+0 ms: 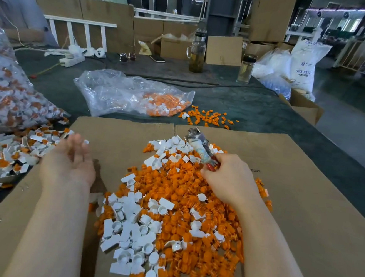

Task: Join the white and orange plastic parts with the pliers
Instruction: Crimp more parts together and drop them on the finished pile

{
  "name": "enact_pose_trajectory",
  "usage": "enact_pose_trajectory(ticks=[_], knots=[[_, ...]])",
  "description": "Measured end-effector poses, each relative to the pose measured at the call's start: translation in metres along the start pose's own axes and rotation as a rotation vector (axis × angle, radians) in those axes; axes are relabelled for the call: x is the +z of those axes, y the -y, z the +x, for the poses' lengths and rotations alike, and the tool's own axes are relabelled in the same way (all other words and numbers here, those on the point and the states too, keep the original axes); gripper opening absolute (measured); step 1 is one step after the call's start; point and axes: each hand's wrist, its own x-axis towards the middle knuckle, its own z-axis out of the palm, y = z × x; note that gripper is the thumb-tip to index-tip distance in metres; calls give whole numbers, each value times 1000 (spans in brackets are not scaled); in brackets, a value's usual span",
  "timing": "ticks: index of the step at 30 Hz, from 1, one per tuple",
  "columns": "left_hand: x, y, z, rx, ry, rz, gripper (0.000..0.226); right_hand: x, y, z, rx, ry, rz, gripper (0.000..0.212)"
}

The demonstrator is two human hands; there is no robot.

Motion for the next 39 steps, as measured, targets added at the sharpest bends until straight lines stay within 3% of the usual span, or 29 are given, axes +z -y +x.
enact_pose_trajectory(ticks=[3, 7, 10, 12, 16, 22, 27, 30, 33, 39], knots=[[3, 11, -13, 144, 196, 796, 14, 3, 2, -1, -17, -30, -66, 14], [0, 39, -19, 444, 531, 1580, 27, 7, 6, -1, -28, -46, -153, 18], [-4, 57, -12, 647, 651, 2039, 36, 10, 9, -3, -39, -61, -203, 20], [-3, 63, -12, 687, 673, 2215, 38, 12, 10, -4, -43, -74, -224, 20], [-3, 62, -13, 649, 704, 2184, 32, 13, 10, -3, -54, -48, -253, 17], [-5, 55, -11, 493, 690, 1907, 8, 13, 11, -3, -66, -28, -246, 15], [-3, 55, -18, 571, 642, 1807, 16, 12, 12, -4, -40, -71, -186, 19], [-1, 55, -26, 593, 671, 1631, 11, 9, 13, -3, -42, -105, -27, 16], [0, 56, -33, 513, 730, 1495, 7, 6, 18, -3, -43, -111, 164, 17], [0, 64, -42, 271, 799, 1257, 19, 1, 23, -6, -63, -108, 447, 9]])
